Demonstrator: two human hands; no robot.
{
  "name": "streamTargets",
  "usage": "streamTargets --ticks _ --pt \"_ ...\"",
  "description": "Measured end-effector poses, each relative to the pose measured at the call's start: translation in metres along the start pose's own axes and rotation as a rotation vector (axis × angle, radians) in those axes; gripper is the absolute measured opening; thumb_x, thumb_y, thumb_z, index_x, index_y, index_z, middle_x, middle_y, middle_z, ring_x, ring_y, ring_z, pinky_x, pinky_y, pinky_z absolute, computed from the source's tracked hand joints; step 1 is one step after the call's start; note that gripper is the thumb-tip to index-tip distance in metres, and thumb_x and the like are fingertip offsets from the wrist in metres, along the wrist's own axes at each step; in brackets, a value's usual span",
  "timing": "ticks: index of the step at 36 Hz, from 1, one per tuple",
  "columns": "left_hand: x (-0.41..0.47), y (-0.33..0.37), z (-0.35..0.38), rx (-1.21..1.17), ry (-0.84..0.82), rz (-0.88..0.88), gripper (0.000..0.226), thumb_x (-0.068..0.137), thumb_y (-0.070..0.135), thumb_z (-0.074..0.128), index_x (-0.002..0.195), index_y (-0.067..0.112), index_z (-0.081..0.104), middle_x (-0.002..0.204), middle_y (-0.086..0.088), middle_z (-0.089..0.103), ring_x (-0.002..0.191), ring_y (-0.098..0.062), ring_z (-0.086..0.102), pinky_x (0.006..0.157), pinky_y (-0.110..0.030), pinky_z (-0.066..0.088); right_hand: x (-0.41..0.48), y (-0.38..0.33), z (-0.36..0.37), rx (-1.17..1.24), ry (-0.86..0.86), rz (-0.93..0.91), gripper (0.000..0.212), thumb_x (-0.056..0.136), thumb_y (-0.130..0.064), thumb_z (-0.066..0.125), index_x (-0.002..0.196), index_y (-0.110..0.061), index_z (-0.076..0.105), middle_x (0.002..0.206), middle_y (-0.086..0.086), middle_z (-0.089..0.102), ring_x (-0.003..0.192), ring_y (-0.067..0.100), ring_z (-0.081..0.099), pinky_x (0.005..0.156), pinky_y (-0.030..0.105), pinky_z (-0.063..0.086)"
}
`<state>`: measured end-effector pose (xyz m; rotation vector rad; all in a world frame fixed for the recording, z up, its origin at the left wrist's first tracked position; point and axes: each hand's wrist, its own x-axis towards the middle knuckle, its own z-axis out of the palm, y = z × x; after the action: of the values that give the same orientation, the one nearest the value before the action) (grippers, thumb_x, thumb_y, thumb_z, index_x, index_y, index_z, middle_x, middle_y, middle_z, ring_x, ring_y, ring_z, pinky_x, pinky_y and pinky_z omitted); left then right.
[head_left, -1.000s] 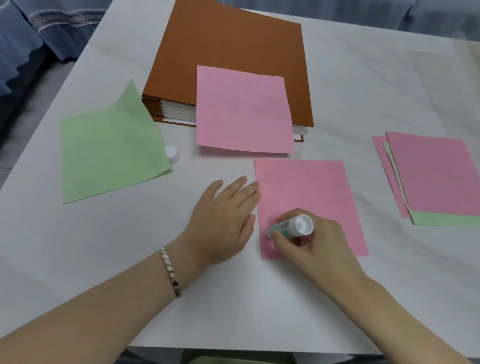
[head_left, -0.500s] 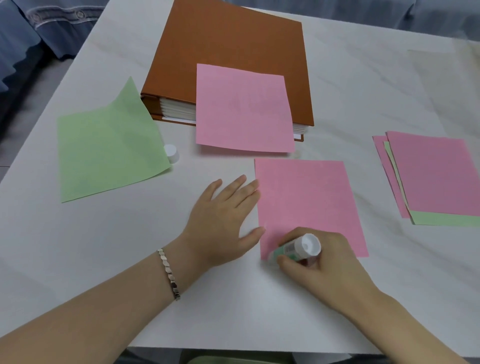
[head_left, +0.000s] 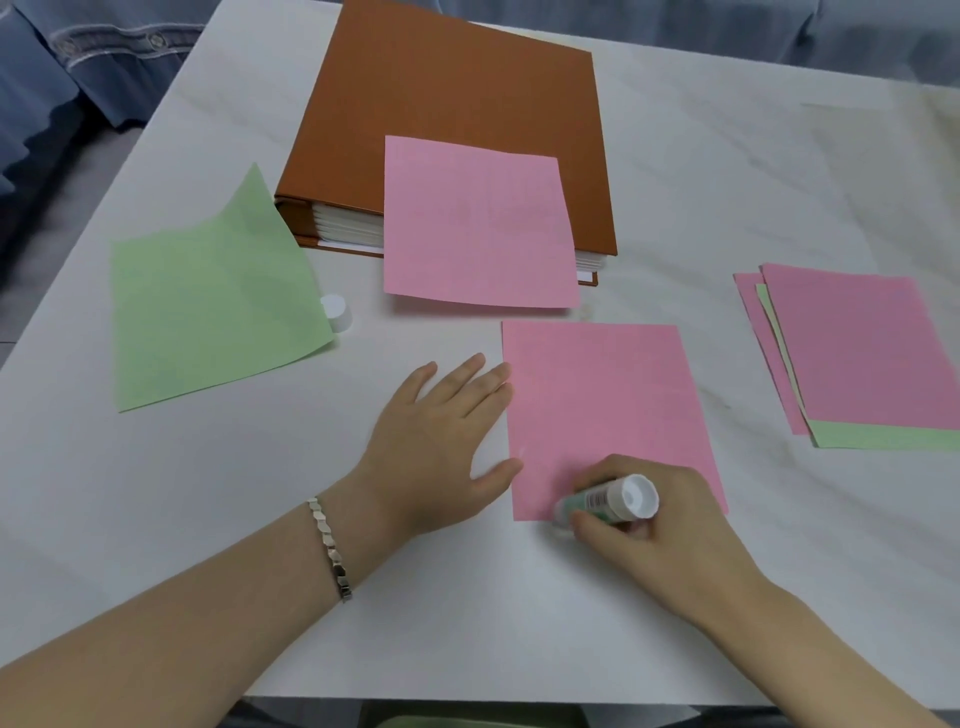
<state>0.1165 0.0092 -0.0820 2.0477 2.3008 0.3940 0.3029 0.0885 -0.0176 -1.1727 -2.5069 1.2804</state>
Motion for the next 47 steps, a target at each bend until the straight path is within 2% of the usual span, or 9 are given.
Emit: streamTargets --ticks 4,7,11,14,20,30,35,38,47 --pt "-0.001 0.001 0.000 0.001 -0.015 -0.006 0.064 0.081 0.052 0.039 0.121 0.008 0.062 0.134 -0.004 0.055 0.126 -0.023 0.050 0.103 -0.048 0.037 0.000 0.000 -0.007 0.104 0.049 0.037 0.018 0.071 -0.007 0.071 0.063 -0.023 0.067 0.062 -0.018 0.064 0.056 -0.001 0.053 0.052 0.010 0.039" --pt "-0.002 0.001 0.001 -0.004 -0.042 -0.010 0.069 0.081 0.056 0.038 0.126 0.008 0.058 0.138 -0.004 0.051 0.130 -0.023 0.045 0.106 -0.044 0.024 0.002 -0.004 -0.007 0.132 0.117 0.021 0.019 0.073 -0.009 0.070 0.064 -0.026 0.068 0.066 -0.022 0.066 0.061 0.000 0.057 0.054 0.009 0.039" --pt "-0.002 0.000 0.000 0.020 -0.065 -0.002 0.073 0.081 0.060 0.036 0.127 0.008 0.057 0.139 -0.004 0.050 0.130 -0.024 0.044 0.103 -0.043 0.021 0.004 -0.007 0.006 0.040 0.074 0.001 0.004 0.072 -0.021 0.070 0.070 -0.022 0.066 0.067 -0.007 0.065 0.060 0.008 0.055 0.053 0.021 0.044" --pt "-0.001 -0.001 0.000 0.021 -0.070 0.000 0.073 0.081 0.061 0.035 0.127 0.009 0.057 0.139 -0.004 0.050 0.130 -0.024 0.044 0.103 -0.042 0.020 0.006 -0.007 0.011 -0.025 0.054 0.003 0.006 0.072 -0.025 0.068 0.070 -0.022 0.063 0.062 -0.002 0.063 0.057 0.013 0.052 0.055 0.030 0.045" --pt "-0.003 -0.002 0.003 0.004 -0.072 -0.009 0.073 0.082 0.061 0.035 0.129 0.010 0.055 0.142 -0.002 0.047 0.133 -0.020 0.040 0.104 -0.043 0.019 0.003 0.002 0.004 -0.015 0.103 0.060 0.007 0.072 -0.021 0.068 0.069 -0.026 0.063 0.065 -0.009 0.063 0.057 0.008 0.051 0.052 0.025 0.042" --pt "-0.005 -0.002 0.007 -0.045 -0.060 -0.019 0.073 0.084 0.061 0.034 0.134 0.011 0.049 0.146 0.000 0.040 0.138 -0.014 0.026 0.108 -0.043 0.014 -0.004 0.023 -0.020 -0.069 0.239 0.100 0.011 0.070 -0.016 0.070 0.064 -0.025 0.067 0.063 -0.008 0.066 0.060 0.014 0.059 0.060 0.039 0.051" --pt "-0.005 -0.001 0.009 -0.057 -0.040 -0.016 0.072 0.082 0.060 0.037 0.133 0.011 0.050 0.146 0.000 0.041 0.137 -0.013 0.024 0.108 -0.043 0.013 -0.001 0.006 -0.005 -0.029 0.160 -0.018 0.005 0.069 -0.029 0.067 0.068 -0.023 0.068 0.064 -0.008 0.066 0.059 0.012 0.057 0.057 0.032 0.048" --pt "-0.005 -0.002 0.009 -0.072 -0.032 -0.014 0.072 0.081 0.060 0.038 0.133 0.011 0.050 0.146 0.000 0.041 0.137 -0.013 0.023 0.109 -0.042 0.013 0.003 0.001 0.005 -0.054 0.066 -0.058 0.006 0.069 -0.027 0.068 0.070 -0.021 0.065 0.062 -0.003 0.064 0.057 0.014 0.056 0.057 0.036 0.048" --pt "-0.005 -0.002 0.011 -0.073 -0.006 -0.008 0.072 0.081 0.060 0.038 0.131 0.011 0.052 0.145 0.000 0.043 0.136 -0.013 0.024 0.107 -0.044 0.015 -0.004 0.024 -0.016 -0.057 0.100 0.031 0.011 0.069 -0.023 0.073 0.065 -0.029 0.065 0.063 -0.013 0.065 0.058 0.007 0.056 0.052 0.024 0.042"
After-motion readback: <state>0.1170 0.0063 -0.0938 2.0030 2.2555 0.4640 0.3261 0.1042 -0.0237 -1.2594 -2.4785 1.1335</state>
